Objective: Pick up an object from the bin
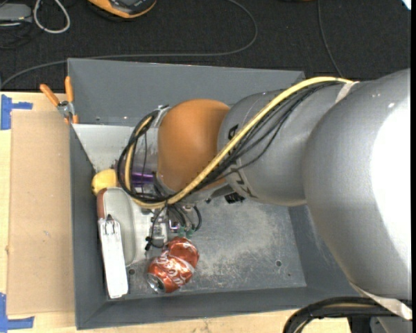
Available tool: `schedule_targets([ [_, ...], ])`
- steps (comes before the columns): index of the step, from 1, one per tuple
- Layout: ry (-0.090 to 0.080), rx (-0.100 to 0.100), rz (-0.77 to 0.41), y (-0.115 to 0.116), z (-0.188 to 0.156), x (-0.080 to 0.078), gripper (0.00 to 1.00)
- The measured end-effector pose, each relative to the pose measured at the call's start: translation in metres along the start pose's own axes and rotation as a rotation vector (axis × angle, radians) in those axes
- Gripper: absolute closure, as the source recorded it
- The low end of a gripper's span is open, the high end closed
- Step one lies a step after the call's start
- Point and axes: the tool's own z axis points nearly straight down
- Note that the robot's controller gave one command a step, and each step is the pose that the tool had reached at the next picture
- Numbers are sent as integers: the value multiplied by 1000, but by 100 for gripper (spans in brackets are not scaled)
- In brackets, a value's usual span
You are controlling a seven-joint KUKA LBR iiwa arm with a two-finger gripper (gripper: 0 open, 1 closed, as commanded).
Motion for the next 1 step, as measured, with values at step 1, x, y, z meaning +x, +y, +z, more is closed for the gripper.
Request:
schedule_targets([
  [1, 0, 0, 0, 0, 0, 0, 0],
])
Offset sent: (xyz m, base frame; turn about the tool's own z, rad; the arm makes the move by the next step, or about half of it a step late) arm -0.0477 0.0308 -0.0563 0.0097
